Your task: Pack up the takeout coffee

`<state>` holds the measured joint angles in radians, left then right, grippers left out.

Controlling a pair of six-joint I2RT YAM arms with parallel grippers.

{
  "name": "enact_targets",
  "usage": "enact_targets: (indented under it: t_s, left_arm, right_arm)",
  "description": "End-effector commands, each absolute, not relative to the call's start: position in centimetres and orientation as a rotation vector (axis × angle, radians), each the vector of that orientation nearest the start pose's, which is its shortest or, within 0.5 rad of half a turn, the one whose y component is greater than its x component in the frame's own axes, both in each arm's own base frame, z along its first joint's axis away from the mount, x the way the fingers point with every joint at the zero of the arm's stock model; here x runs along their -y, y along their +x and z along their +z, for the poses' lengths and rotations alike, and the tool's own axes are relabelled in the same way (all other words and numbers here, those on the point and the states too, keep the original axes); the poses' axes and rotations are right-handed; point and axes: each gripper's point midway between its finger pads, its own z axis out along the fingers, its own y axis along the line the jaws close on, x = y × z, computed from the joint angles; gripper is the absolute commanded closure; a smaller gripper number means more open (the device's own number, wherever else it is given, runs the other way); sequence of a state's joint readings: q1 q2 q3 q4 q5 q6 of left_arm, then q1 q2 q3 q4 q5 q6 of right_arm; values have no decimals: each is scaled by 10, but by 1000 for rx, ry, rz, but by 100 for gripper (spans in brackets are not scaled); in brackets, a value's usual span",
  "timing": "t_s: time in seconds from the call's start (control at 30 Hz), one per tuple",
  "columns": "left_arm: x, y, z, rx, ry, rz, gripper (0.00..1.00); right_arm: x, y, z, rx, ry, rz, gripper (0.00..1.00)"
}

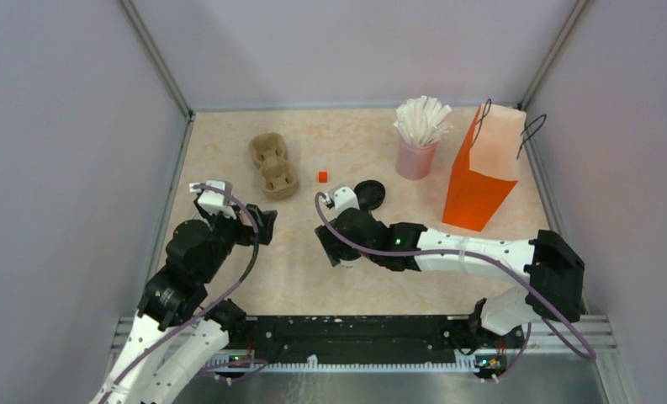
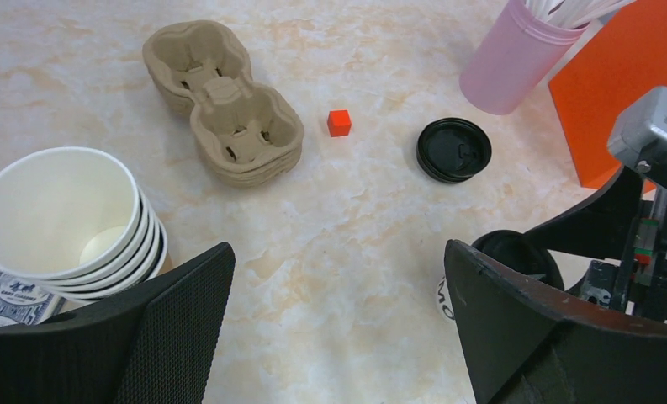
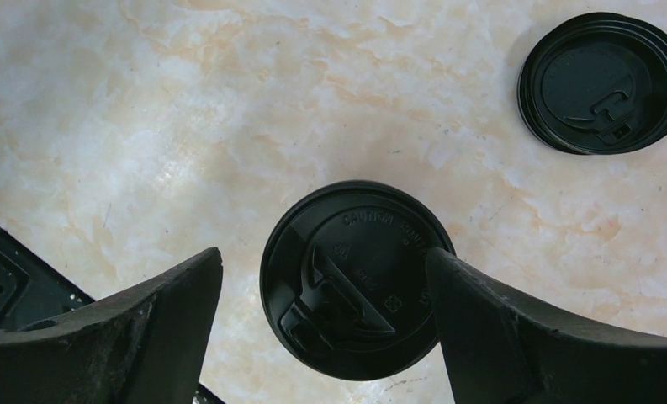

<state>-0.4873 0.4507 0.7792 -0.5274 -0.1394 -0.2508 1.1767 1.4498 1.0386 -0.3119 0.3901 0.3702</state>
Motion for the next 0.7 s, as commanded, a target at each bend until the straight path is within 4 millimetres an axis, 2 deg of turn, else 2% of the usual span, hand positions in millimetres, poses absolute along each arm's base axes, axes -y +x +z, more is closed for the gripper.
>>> enact_targets:
  t_s: [0.0,0.2,0.43,0.67]
  left_arm:
    - [88,214,280,-1738,104,-363,1]
    - [81,211,287,-1702,80,-352,1]
    - [80,211,287,-1695,74,-348,1]
    - [80,210,286,-1698,73,-346,1]
  right_arm:
    - [-353,197,167,-2116,-678,425,11]
    - [-348,201,185,-2078,-636,426,11]
    - [-337,202,164,-2113,-653,344,9]
    - [-340,203,145,-2139,-686,318,9]
